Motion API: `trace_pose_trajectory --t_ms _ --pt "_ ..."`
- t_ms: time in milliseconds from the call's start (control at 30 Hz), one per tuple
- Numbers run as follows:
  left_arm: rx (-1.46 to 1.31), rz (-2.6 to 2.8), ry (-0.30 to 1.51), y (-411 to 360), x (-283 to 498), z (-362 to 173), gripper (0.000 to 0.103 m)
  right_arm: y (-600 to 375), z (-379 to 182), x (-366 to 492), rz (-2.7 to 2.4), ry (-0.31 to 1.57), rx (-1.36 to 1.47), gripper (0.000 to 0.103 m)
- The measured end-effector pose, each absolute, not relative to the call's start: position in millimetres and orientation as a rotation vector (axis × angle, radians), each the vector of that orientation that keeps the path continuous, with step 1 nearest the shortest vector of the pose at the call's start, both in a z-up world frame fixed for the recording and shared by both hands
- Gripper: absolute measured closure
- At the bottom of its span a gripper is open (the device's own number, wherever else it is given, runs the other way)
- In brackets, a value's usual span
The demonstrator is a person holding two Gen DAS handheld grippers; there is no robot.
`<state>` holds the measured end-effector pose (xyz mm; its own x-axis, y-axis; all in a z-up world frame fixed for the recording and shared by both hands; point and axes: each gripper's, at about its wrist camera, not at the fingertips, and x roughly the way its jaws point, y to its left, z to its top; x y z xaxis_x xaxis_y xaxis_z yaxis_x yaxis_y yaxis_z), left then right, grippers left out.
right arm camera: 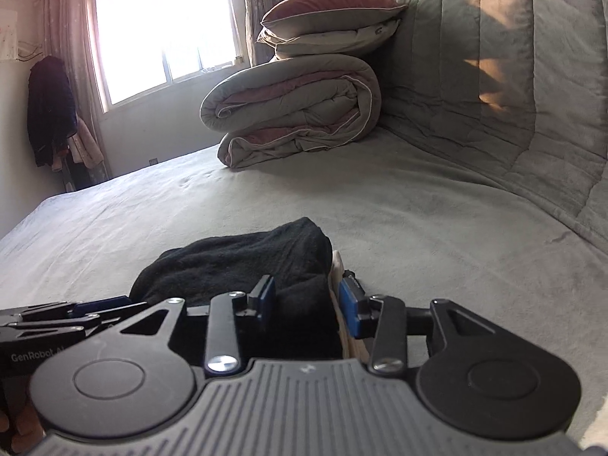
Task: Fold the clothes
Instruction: 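Carry the black shirt onto the folded beige garment with both tools, then open both tools and release the shirt on the beige garment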
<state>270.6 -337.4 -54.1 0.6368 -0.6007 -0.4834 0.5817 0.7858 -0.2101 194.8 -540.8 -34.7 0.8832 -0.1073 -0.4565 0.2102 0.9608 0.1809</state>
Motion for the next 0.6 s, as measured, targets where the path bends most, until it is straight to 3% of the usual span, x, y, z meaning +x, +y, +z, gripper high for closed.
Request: trace_pose_trajectory --t_ms 167,200,300,367,467,600 --pt "0.007 -0.524 0.777 -332.9 260.2 -37.8 0.047 -522.5 -13.4 185.4 -0.190 0.597 0.188 0.050" --pt "0.022 -0.503 0.824 -330.9 257.6 -36.4 0.042 -519.0 -9.9 182.6 -0.198 0.617 0.182 0.049" --pt "0.063 -0.454 0.906 -322.9 246.2 -32.3 0.028 -506.8 -0.2 171.8 -0.219 0.664 0.165 0.033" --pt "0.075 -0.426 0.938 -316.5 238.7 -29.9 0.009 -496.9 5.8 164.1 -0.228 0.682 0.146 0.020" --pt "0.098 -0.390 0.983 -307.7 230.0 -25.3 0.000 -484.8 11.8 156.7 -0.242 0.718 0.124 0.001" --pt "0.176 -0.295 1.099 -305.1 228.7 -26.3 0.000 -473.9 15.8 148.3 -0.237 0.774 0.138 0.000"
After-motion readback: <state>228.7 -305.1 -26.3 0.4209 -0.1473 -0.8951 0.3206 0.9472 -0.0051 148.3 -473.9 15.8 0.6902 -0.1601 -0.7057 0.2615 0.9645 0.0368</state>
